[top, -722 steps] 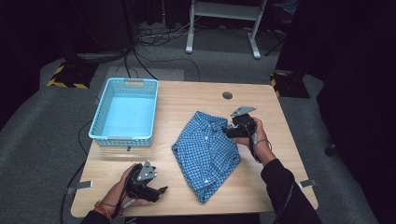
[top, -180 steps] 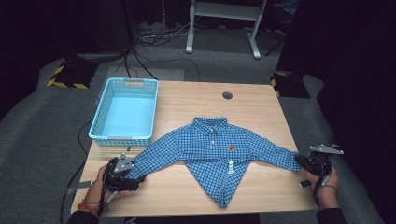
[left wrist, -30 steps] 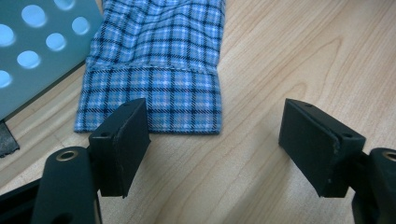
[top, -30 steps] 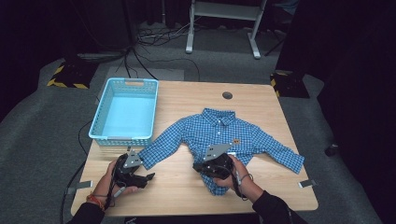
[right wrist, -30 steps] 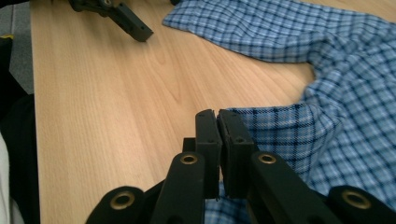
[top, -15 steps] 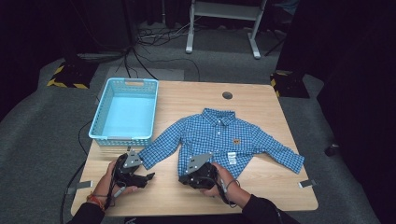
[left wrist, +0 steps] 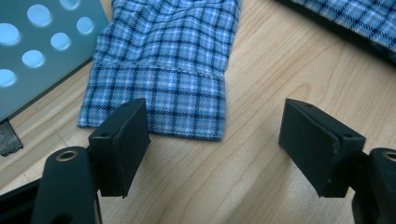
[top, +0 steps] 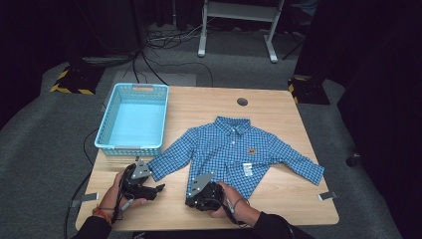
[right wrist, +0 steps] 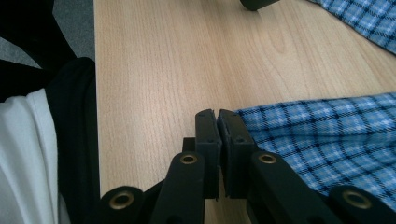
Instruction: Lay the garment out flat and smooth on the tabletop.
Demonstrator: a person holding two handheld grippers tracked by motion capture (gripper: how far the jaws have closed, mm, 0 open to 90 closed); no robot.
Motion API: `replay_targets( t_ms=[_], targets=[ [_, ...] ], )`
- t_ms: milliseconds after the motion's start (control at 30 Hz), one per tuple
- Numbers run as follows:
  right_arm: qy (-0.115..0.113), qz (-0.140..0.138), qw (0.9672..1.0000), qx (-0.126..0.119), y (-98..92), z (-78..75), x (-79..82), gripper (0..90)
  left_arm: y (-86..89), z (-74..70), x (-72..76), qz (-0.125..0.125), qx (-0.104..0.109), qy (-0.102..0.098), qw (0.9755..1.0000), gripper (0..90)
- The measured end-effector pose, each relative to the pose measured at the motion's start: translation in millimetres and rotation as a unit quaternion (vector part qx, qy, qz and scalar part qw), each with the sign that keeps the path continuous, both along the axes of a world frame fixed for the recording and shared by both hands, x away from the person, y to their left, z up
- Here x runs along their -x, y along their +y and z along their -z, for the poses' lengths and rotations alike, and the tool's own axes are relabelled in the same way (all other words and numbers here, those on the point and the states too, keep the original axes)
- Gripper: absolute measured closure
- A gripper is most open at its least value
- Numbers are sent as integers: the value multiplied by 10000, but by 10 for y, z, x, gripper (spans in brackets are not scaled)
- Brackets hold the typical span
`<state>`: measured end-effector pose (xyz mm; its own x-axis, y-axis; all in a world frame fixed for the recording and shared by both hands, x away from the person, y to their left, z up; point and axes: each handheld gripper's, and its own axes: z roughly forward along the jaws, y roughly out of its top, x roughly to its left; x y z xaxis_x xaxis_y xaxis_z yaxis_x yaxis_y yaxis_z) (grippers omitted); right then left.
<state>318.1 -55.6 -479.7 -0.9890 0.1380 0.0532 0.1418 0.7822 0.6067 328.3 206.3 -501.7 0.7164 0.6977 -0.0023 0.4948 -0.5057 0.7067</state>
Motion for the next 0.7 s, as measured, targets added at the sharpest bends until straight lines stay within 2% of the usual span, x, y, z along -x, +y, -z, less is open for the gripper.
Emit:
replay_targets(
  t_ms=[133, 267, 367, 433, 600, 700],
  targets=[
    [55, 16, 10000, -21, 27, 18, 8, 835, 0, 1, 0, -1, 4, 0, 10000, 243],
    [109, -215, 9997, 10, 93, 7, 96, 754, 1, 2, 0, 4, 8, -5, 10000, 242],
    [15, -420, 9991, 50, 148, -28, 191, 729, 2, 1, 0, 11, -3, -11, 10000, 243],
    [-79, -409, 9991, -20, 136, -85, 203, 706, 3, 1, 1, 9, -5, -12, 10000, 242],
    [-280, 31, 9994, -217, -58, -234, 16, 695, 2, 1, 2, 5, -1, -12, 10000, 242],
    [-417, 382, 9979, -318, -244, -327, -143, 690, 1, 1, 2, 1, -2, -5, 10000, 243]
  ],
)
